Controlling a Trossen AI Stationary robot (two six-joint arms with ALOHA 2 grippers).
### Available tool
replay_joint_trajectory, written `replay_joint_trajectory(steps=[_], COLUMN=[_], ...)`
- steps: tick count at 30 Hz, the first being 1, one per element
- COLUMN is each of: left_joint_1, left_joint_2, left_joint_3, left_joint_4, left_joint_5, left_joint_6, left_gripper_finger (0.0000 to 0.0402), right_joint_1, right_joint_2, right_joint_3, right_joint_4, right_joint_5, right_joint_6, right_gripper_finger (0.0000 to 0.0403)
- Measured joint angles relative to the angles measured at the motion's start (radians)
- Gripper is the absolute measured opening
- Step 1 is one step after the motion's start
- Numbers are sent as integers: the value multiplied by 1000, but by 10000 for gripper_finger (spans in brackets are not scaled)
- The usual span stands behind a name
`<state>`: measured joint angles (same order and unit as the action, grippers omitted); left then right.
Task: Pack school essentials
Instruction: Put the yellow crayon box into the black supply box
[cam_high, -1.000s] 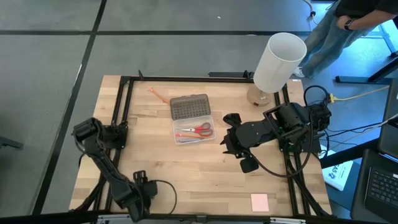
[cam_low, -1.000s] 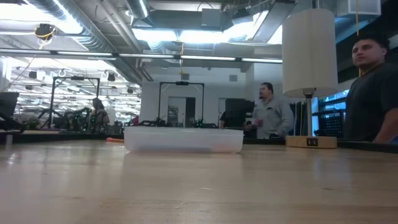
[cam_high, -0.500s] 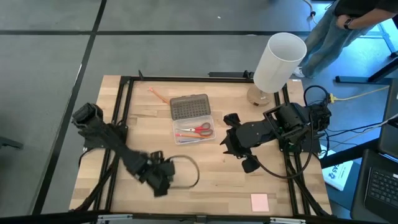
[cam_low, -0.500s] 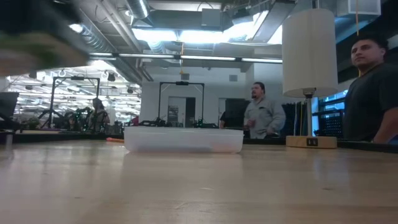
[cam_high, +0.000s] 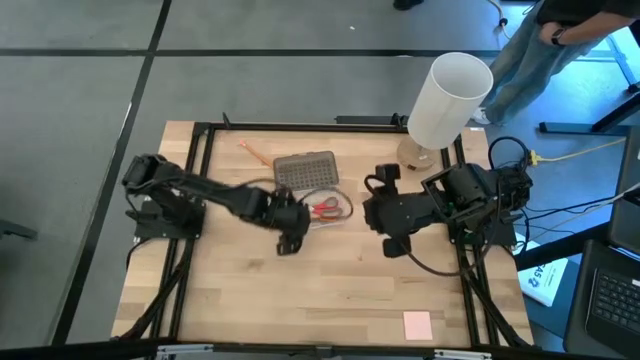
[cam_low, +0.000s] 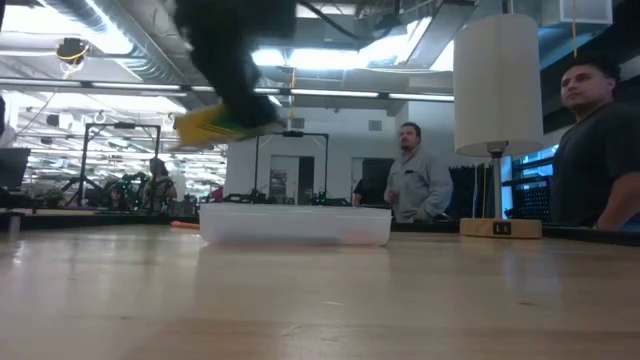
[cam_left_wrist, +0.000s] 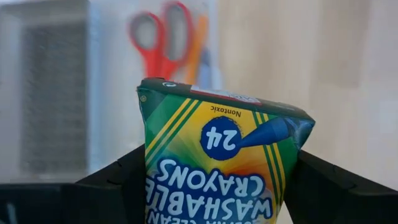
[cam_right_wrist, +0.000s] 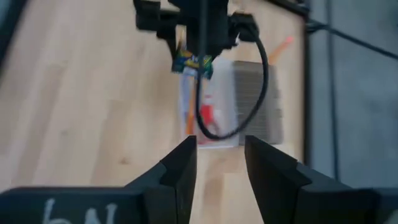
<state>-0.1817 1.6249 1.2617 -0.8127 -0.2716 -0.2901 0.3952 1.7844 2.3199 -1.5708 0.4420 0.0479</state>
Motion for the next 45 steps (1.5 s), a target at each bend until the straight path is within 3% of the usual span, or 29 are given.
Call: replay_joint_trajectory(steps=[4,14,24,45], left_joint_1=[83,181,190,190], left_joint_2=[9,103,190,215], left_joint_3=[0,1,1,1], left_joint_4=[73,153,154,153], left_joint_5=[-1,2,5,37], left_joint_6=[80,117,110,8], left_gripper_finger=[269,269,269,272], right_joint_1=[-1,-1,-1,-1], right_joint_2=[0,0,0,0], right_joint_3=[0,0,0,0], right_joint_4=[0,0,0,95], right_joint_5=[61,62,62,54], right_joint_6=[0,-2,-3,-2], right_gripper_finger=[136,136,136,136])
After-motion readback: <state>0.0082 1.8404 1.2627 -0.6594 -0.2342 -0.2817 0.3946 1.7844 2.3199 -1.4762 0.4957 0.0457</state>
